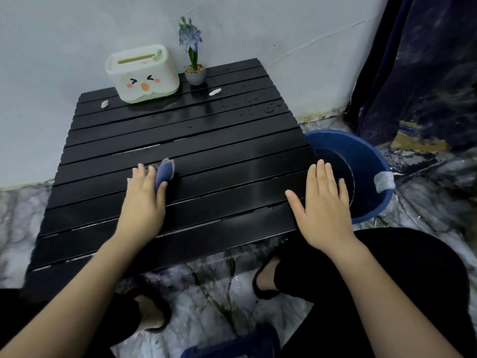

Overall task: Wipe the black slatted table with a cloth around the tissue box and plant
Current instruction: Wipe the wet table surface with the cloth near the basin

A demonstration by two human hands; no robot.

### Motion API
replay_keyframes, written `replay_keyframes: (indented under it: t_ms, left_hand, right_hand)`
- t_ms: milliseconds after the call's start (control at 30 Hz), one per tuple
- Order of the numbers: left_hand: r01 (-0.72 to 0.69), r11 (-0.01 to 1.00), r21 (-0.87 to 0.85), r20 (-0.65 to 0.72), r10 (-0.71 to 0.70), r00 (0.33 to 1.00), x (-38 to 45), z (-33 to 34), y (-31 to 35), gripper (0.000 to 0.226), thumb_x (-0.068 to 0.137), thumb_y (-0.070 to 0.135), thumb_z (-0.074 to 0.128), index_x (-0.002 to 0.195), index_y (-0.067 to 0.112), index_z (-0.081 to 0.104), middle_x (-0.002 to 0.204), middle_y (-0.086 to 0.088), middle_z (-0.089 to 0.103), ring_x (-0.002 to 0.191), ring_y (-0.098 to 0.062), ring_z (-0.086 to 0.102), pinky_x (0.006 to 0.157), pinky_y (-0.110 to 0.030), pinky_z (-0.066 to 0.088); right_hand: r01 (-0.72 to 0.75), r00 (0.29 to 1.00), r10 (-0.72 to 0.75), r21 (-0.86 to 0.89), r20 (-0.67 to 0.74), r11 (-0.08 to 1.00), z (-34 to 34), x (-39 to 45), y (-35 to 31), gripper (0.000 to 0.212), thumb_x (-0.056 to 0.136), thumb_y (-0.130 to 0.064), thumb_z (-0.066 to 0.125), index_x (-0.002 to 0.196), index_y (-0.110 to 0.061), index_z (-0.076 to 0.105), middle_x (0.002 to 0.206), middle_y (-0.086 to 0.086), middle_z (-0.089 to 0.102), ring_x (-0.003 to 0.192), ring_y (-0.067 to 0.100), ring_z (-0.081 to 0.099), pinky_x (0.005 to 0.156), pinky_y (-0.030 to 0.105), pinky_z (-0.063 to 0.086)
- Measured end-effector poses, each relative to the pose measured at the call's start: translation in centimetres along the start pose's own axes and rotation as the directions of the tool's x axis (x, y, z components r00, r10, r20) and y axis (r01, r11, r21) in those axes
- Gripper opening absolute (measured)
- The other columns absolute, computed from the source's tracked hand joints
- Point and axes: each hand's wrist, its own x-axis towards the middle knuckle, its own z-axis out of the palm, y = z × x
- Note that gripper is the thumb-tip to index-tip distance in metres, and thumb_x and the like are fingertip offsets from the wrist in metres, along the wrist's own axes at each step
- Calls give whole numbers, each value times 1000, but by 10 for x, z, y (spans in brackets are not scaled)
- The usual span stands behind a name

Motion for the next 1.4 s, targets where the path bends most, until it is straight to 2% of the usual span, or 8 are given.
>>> replay_keyframes:
  t_ms: [433,533,600,700,867,1033,1167,1400]
  left_hand:
    - [-373,926,-62,132,378,916,40,70,204,53,105,31,32,147,-2,31,157,-24,24,148,-36,16,122,-45,13]
    - [-226,871,-436,202,340,919,52,58,209,46,106,29,35,141,0,44,147,-20,44,142,-30,33,117,-41,25]
    - [-35,746,-666,196,219,956,54,40,201,39,105,25,40,124,-3,58,117,-14,64,111,-21,56,93,-27,41]
    - [6,681,-733,89,87,992,49,11,168,30,104,25,43,114,5,63,103,-3,65,95,-12,57,81,-24,43]
    - [-73,905,-420,-9,76,997,-6,-24,71,44,104,25,40,144,6,44,149,-10,45,143,-19,35,116,-25,24]
    - [-142,974,-176,104,162,981,-69,-14,10,57,103,38,34,152,9,29,162,-7,18,152,-21,8,123,-35,5]
    - [-309,947,91,116,298,947,-81,5,32,63,100,41,25,151,3,29,160,-18,21,150,-33,14,121,-49,14]
    - [-592,789,162,258,545,797,-58,32,118,66,101,43,16,153,3,21,162,-20,14,151,-34,10,122,-47,12]
  right_hand:
    - [1,1000,-2,-33,-21,999,2,0,1,85,97,-60,12,155,2,20,165,20,16,155,31,10,123,52,13]
    - [-1,1000,0,30,1,1000,-2,0,4,83,98,-60,16,157,-2,17,167,16,12,155,26,4,124,49,7]
    - [1,1000,-2,80,22,997,-6,-3,6,82,99,-61,18,158,-4,14,168,14,8,156,24,-1,125,46,2]
    - [-49,998,44,106,51,993,-12,-13,14,85,100,-64,24,159,-6,7,168,12,2,155,22,-5,125,46,-2]
    - [-168,984,158,117,87,979,-15,-25,26,96,93,-72,22,158,-5,1,168,13,-1,155,24,-4,125,49,2]
    - [-203,978,197,106,67,973,-13,-32,24,98,92,-73,19,158,-3,0,168,16,-1,155,26,-2,125,48,4]
    - [-260,965,256,69,60,963,-10,-35,19,101,90,-74,13,157,0,1,167,19,-1,155,29,-2,125,49,5]
    - [-260,965,256,76,62,963,-10,-34,17,96,94,-70,15,157,2,3,167,19,1,155,29,-5,125,48,5]
